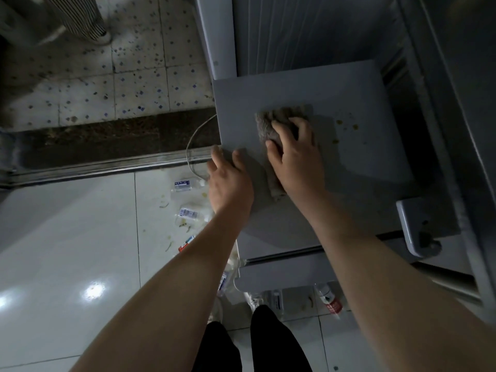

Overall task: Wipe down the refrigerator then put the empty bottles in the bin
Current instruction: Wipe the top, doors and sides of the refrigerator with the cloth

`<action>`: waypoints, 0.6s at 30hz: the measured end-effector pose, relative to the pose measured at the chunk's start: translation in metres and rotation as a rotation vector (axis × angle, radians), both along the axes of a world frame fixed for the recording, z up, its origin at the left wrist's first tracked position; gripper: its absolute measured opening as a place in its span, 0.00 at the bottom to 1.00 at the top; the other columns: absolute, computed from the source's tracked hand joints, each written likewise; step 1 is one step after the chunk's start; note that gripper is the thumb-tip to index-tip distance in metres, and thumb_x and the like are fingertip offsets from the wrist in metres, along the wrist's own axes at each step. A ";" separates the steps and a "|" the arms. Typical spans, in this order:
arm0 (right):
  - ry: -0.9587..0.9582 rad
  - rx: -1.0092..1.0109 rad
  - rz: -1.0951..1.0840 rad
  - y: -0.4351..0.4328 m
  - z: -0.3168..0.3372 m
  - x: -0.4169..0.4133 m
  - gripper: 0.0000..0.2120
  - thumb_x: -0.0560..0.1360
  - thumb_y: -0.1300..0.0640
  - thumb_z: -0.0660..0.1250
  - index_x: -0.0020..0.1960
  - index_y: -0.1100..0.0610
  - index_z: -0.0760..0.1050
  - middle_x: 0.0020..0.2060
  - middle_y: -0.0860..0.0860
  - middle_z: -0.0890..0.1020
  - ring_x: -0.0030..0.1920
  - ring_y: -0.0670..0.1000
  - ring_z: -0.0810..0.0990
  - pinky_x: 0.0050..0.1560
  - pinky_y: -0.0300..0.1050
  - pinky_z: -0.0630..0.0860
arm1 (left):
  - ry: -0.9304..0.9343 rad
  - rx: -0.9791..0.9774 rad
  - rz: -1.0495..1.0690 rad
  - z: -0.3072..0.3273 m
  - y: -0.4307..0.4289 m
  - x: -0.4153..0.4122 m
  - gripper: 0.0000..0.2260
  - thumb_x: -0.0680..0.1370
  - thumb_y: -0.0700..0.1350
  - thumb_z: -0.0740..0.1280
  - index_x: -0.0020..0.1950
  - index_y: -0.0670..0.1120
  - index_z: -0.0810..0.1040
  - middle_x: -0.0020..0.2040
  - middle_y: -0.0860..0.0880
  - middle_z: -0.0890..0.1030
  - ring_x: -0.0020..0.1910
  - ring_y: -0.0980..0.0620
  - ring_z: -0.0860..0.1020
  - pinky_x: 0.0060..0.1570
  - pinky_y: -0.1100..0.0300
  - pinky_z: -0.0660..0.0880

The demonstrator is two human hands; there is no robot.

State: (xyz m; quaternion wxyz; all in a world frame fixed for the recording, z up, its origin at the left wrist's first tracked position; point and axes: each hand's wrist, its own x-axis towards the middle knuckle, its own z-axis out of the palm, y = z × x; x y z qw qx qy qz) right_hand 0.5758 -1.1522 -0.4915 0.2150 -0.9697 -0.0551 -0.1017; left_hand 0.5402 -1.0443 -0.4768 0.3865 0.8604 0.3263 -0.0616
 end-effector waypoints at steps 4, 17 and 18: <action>0.012 -0.079 -0.122 -0.022 0.000 -0.022 0.18 0.75 0.49 0.59 0.59 0.56 0.77 0.59 0.61 0.76 0.57 0.63 0.76 0.53 0.56 0.75 | -0.105 0.198 -0.185 -0.002 -0.002 -0.001 0.25 0.81 0.50 0.52 0.76 0.45 0.51 0.75 0.42 0.55 0.74 0.43 0.53 0.72 0.48 0.54; -0.041 -0.068 -0.191 -0.030 -0.002 0.011 0.19 0.75 0.55 0.55 0.60 0.58 0.78 0.59 0.65 0.76 0.60 0.65 0.76 0.59 0.56 0.73 | -0.152 0.441 -0.396 -0.002 -0.049 0.017 0.23 0.80 0.47 0.54 0.73 0.40 0.59 0.76 0.41 0.55 0.76 0.45 0.48 0.72 0.55 0.38; -0.042 -0.066 -0.173 -0.031 -0.002 0.022 0.19 0.75 0.54 0.55 0.60 0.58 0.78 0.59 0.64 0.77 0.59 0.64 0.76 0.58 0.56 0.73 | -0.151 0.459 -0.398 -0.002 -0.050 0.017 0.23 0.80 0.48 0.54 0.73 0.40 0.59 0.76 0.41 0.55 0.76 0.45 0.48 0.72 0.55 0.38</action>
